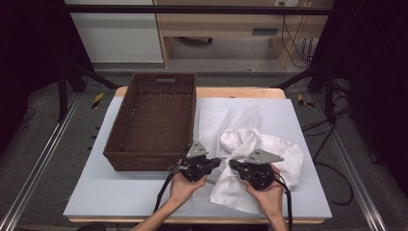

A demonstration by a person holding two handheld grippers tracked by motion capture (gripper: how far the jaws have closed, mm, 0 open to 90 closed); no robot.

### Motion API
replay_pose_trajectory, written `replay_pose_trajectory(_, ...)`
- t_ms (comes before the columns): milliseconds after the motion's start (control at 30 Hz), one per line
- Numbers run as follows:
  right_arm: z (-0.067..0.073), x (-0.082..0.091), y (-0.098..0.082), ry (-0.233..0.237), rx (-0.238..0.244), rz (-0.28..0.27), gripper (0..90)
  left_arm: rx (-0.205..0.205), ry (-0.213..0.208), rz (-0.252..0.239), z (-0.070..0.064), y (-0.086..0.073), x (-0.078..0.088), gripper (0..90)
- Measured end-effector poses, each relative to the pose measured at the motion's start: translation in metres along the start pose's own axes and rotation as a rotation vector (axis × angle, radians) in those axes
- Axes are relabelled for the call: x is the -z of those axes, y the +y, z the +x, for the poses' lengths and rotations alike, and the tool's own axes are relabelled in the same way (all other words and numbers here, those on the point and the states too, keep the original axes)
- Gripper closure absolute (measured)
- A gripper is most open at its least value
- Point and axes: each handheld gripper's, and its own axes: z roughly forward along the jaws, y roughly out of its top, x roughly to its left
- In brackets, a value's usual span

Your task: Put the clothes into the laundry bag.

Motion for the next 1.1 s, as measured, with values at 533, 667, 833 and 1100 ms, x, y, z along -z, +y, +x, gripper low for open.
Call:
replay_pose_trajectory(533,-0.002,-0.033,-0.028,-0.073,-0.041,0.010,78.7,0.004,0.009,0.013,0.004,-0.003,-0.002,88.9)
replay_pose_trajectory(667,0.001,-0.006,-0.023,-0.048,-0.028,-0.047,70.2,0.006,0.012,0.012,0.005,-0.003,-0.002,88.9)
replay_pose_trajectory(833,0.021,-0.010,-0.034,0.032,0.003,-0.013,50.3,-0.003,0.014,0.015,0.004,-0.003,-0.003,88.9)
replay_pose_trajectory(1100,0.018,-0.040,-0.050,-0.080,-0.023,0.115,81.5,-0.003,0.015,0.015,0.004,-0.004,-0.002,88.9)
